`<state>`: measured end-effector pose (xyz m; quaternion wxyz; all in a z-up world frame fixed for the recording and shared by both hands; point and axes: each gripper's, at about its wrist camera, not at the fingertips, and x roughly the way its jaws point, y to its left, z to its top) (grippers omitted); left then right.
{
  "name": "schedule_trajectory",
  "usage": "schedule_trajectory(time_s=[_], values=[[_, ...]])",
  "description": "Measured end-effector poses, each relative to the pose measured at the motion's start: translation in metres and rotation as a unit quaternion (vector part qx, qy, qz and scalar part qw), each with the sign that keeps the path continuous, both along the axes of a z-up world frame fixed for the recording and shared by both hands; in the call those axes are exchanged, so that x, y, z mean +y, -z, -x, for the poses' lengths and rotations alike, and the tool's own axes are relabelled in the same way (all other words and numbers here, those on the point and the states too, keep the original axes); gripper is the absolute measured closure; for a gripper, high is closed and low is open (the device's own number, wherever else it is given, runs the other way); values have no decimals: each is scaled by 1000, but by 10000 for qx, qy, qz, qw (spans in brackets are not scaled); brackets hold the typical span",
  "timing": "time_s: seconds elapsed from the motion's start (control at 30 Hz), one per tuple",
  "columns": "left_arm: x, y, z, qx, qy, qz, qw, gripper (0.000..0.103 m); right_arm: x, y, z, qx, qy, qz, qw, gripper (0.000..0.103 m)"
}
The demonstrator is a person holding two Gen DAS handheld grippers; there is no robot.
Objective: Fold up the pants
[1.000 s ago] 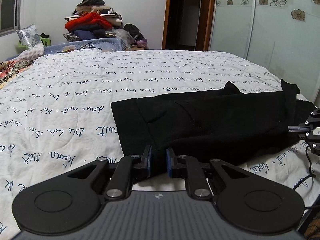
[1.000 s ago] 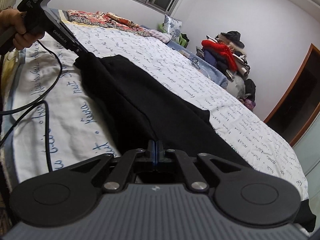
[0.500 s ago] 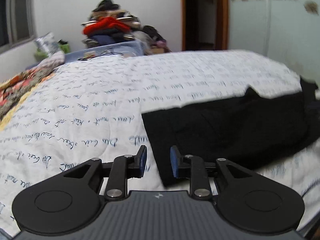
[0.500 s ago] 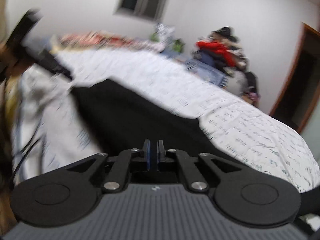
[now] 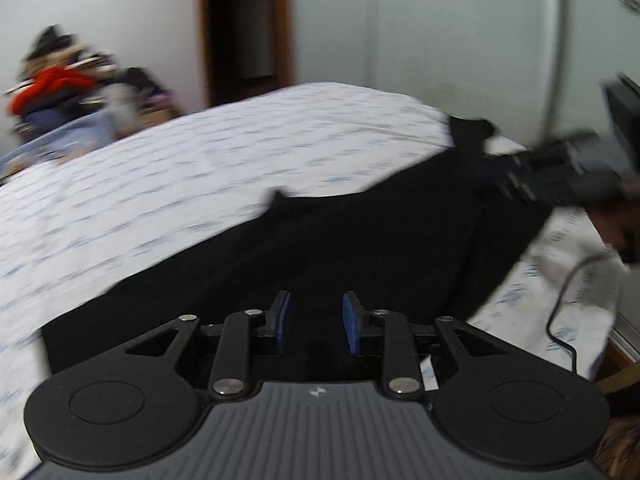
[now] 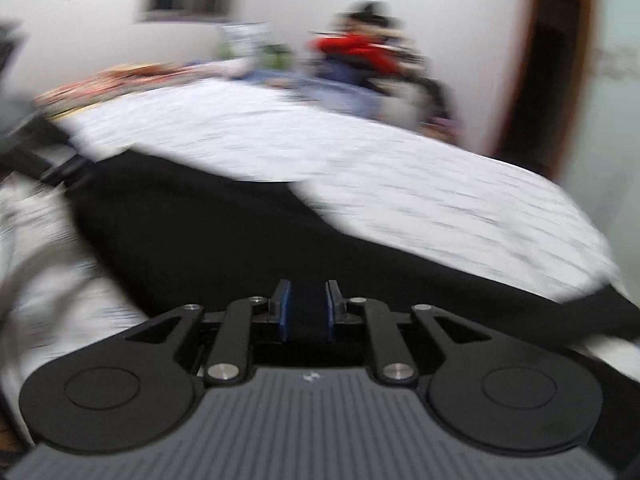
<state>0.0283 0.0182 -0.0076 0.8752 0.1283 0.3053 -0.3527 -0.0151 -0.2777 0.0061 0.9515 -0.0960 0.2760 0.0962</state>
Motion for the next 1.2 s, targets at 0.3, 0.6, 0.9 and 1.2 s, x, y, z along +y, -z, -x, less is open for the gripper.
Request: schedule_trajectory(time_s=[0.3, 0.6, 0.9, 1.2], values=[[-96, 24, -11, 79, 738, 68, 9972, 35, -172, -9, -66, -71, 2361, -144, 9716, 73], [-150, 42, -35, 840, 841, 357, 9923, 42, -274, 21, -169, 177, 3494, 93, 9368, 47], [-170, 43, -34, 900, 1066, 330, 9897, 68, -303, 43, -207, 783, 3460, -180, 9348, 92], [-171, 43, -18, 751, 1274, 336, 9884, 92, -281, -16, -104, -518, 3493, -212, 9353, 96]])
